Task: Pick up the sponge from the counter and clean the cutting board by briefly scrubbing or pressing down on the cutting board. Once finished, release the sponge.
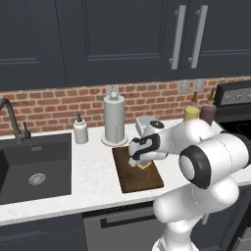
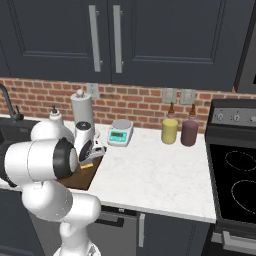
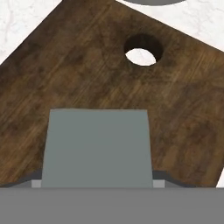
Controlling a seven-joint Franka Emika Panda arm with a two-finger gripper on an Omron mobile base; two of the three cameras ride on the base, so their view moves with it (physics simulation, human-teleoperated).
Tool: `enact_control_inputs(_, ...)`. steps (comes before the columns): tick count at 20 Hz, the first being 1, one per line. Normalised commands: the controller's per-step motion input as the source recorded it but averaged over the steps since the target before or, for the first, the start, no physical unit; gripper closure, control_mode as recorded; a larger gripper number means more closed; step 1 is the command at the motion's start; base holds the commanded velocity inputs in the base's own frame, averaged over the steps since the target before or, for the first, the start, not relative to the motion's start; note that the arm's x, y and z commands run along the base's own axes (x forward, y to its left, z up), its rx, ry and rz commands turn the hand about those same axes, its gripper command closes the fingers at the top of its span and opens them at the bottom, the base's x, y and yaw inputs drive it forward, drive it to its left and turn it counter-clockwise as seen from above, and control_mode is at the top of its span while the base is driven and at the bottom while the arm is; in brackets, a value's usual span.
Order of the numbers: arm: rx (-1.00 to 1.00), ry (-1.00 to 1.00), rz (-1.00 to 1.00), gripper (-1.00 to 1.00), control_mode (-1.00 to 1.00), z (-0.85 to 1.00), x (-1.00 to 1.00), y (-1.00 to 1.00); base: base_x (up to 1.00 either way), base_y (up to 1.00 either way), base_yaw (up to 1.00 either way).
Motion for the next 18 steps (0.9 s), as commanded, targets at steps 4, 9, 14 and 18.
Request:
enact_control_inputs(4,0.00,0.00,0.00,1.00,-1.00,-0.04,0.55,0.20,0.00,0.00,0.00)
enact_control_inputs(9,0.00,-0.01,0.00,1.00,-1.00,-0.08,0.28,0.27,0.00,0.00,0.00)
enact_control_inputs(14,-0.02,0.00,0.00,1.00,-1.00,-0.27,-0.15,0.38,0.00,0.00,0.00)
enact_control_inputs(18,0.00,0.00,0.00,1.00,-1.00,-0.26,-0.67,0.31,0.00,0.00,0.00)
